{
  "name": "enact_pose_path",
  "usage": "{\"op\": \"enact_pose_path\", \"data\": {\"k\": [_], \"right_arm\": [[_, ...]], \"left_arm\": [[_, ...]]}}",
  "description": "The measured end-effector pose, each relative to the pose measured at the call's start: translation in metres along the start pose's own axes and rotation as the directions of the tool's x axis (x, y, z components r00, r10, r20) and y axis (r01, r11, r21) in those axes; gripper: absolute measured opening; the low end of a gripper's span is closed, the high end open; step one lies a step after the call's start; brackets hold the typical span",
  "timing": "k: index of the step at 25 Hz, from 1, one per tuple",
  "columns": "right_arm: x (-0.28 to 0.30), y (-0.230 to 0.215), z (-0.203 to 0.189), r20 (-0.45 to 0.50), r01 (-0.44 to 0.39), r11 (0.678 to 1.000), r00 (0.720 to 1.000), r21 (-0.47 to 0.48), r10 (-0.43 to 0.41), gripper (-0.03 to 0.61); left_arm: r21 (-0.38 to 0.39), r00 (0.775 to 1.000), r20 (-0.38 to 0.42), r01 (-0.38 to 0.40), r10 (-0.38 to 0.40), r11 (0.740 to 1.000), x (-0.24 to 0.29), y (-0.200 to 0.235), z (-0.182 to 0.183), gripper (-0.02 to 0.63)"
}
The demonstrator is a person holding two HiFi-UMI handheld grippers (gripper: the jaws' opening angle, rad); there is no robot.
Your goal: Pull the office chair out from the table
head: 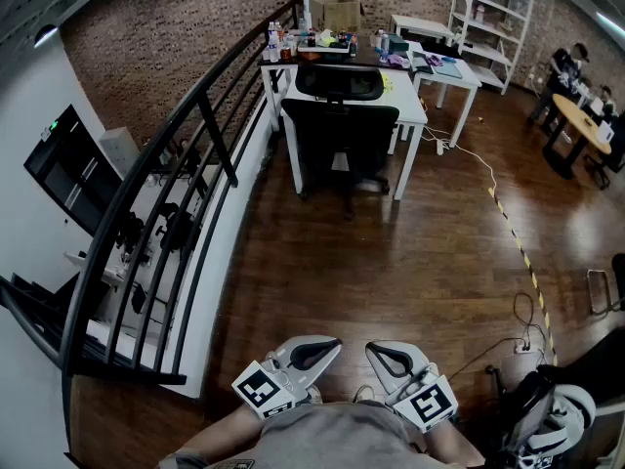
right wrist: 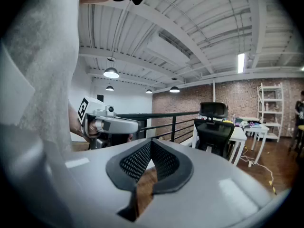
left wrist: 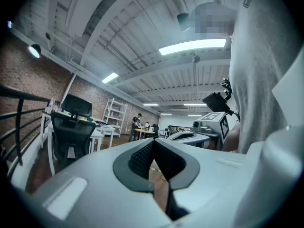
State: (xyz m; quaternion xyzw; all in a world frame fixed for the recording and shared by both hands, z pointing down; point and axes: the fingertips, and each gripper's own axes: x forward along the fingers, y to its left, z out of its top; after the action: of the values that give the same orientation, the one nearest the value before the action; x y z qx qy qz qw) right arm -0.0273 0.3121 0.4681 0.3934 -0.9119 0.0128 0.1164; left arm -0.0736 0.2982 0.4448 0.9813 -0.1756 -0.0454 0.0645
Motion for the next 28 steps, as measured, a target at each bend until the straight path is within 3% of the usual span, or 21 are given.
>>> {"op": "enact_pose_path", "data": {"k": [5,15,28], "right_arm": [[0.017,0.006,0.016,0.016,0.022,1.000,1.000,-0.016,-0.022,0.006],[0.042,-0.004,0.021,0.014,0.074,0.997,0.997,-0.005,-0.074,0.006],[0.103,-0.133,0.031,0.052,0.064,0.998,0.997,-0.020,-0.063,0.006]], "left_arm": [[0.037,1.000,0.012,0.005,-0.005,0.999,-0.012,0.017,0.014,0.002],[0.004,1.000,0.005,0.023,-0.023,1.000,-0.026,0.045,0.015,0.002],[0.025,1.000,-0.004,-0.013,0.013,1.000,0.059,0.150,0.026,0.002]]}}
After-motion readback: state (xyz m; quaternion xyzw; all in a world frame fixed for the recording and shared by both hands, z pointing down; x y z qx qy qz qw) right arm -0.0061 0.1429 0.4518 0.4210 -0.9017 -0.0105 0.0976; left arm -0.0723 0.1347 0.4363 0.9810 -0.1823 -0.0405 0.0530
